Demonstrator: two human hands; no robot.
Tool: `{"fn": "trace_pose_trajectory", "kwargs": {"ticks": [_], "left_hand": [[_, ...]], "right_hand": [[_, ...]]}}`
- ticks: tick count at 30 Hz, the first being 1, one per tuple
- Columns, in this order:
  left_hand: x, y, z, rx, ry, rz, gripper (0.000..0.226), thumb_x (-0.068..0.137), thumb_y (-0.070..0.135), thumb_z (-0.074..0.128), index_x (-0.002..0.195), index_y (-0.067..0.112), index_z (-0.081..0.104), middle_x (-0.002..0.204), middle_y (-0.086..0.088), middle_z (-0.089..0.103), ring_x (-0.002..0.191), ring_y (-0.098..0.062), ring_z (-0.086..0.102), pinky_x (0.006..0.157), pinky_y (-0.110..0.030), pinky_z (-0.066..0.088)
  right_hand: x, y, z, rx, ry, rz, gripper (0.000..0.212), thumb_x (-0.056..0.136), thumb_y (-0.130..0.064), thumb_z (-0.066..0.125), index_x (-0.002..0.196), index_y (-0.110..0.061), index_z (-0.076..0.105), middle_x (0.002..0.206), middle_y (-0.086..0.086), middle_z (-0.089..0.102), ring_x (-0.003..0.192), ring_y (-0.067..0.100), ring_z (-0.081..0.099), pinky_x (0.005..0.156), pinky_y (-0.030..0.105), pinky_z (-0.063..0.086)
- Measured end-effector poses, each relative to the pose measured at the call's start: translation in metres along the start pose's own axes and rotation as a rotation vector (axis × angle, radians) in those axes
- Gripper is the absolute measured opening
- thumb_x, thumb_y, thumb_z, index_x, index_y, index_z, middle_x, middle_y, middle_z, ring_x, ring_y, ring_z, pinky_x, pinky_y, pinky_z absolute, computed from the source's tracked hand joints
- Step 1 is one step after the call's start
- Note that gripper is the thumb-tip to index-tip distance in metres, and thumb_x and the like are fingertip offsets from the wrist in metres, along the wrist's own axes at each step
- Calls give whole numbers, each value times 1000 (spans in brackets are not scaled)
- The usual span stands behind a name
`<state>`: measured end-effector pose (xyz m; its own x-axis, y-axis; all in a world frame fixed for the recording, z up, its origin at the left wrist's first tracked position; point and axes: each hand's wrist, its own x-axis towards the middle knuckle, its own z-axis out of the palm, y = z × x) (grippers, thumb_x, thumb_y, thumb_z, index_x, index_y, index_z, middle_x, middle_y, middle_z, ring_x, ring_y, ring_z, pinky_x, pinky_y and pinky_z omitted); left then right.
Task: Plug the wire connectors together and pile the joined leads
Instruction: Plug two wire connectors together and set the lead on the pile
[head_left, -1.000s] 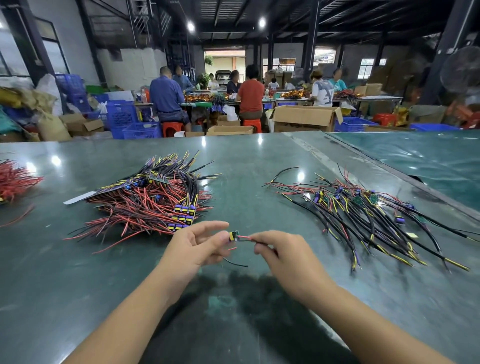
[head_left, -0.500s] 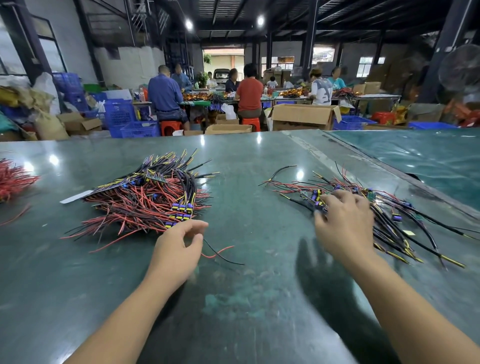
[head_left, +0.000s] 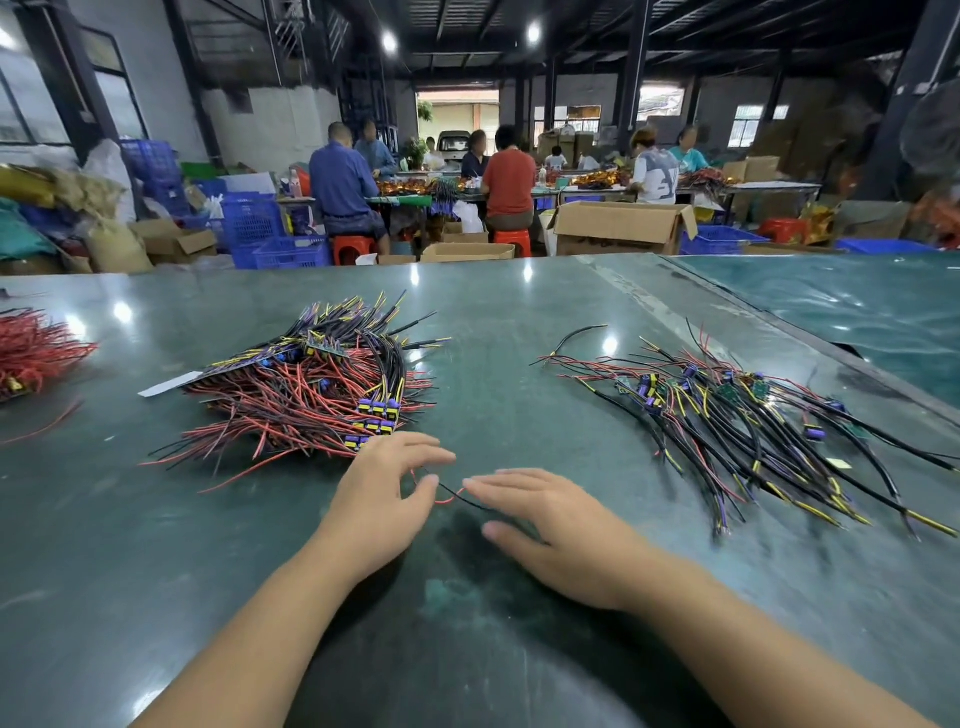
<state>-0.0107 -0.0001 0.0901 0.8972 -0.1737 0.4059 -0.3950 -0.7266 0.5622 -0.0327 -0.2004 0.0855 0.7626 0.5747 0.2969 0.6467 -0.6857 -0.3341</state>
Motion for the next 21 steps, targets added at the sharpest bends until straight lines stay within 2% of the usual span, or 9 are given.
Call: {"fn": "trace_pose_trajectory", "kwargs": {"ticks": [2, 5, 7, 9, 11, 12, 15, 18, 21], "left_hand": [[2, -6, 0, 78, -6, -39, 30, 87, 6, 59, 111, 22, 70, 127, 6, 57, 121, -15, 44, 101, -15, 25], [1, -13, 2, 107, -47, -91, 32, 89, 7, 56, 115, 21, 68, 135, 3, 51, 126, -17, 41, 106, -21, 23], [2, -14, 4, 110, -50, -96, 23, 90, 11, 56, 106, 20, 70, 130, 4, 52, 124, -18, 41, 105, -21, 22], [4, -13, 5, 101, -33, -106, 11, 90, 15, 57, 91, 21, 66, 114, 5, 56, 114, -19, 45, 96, -21, 26], [7, -13, 5, 95, 7, -118, 6, 89, 16, 58, 85, 21, 58, 98, 4, 56, 102, -21, 50, 87, -26, 33], [8, -13, 5, 106, 20, -120, 5, 87, 15, 60, 88, 20, 58, 94, 3, 54, 99, -21, 51, 86, -28, 36], [8, -16, 5, 141, 19, -148, 22, 85, 15, 64, 106, 18, 61, 100, 2, 59, 100, -18, 55, 90, -29, 41], [8, -15, 3, 8, 61, -199, 16, 83, 9, 67, 96, 18, 69, 94, 6, 69, 90, -12, 64, 85, -23, 47], [7, -7, 2, -351, 60, -258, 9, 82, 5, 70, 84, 14, 69, 80, 7, 72, 77, -8, 67, 74, -13, 49]], "right_hand": [[3, -2, 3, -38, -47, -69, 37, 98, -26, 47, 133, -15, 54, 139, -3, 53, 131, 12, 41, 111, 18, 24], [4, -4, 3, -5, -21, -7, 30, 95, -17, 49, 120, -17, 65, 125, -5, 61, 118, 16, 50, 102, 29, 36], [3, -5, 0, 43, -15, 27, 28, 91, -9, 51, 108, -20, 70, 110, -5, 66, 104, 17, 54, 94, 30, 41], [2, -6, -4, 83, -30, 37, 31, 85, -1, 52, 98, -20, 73, 99, -5, 67, 95, 17, 55, 88, 30, 44], [2, -6, -7, 132, -50, 42, 33, 82, 3, 52, 92, -19, 74, 93, -3, 66, 90, 15, 57, 84, 29, 45], [1, -7, -8, 159, -67, 38, 34, 81, 4, 51, 92, -19, 74, 92, -3, 66, 88, 15, 57, 83, 28, 45], [-1, -10, -9, 266, -106, 30, 34, 79, 2, 52, 92, -22, 74, 90, -6, 65, 83, 9, 60, 79, 25, 47], [-1, -10, -6, 332, 2, 50, 23, 85, -7, 59, 95, -22, 73, 89, -9, 64, 82, 3, 60, 81, 21, 48], [1, -6, -5, 350, 179, 119, 24, 86, -7, 59, 103, -20, 71, 95, -10, 63, 87, 0, 60, 83, 14, 44]]}}
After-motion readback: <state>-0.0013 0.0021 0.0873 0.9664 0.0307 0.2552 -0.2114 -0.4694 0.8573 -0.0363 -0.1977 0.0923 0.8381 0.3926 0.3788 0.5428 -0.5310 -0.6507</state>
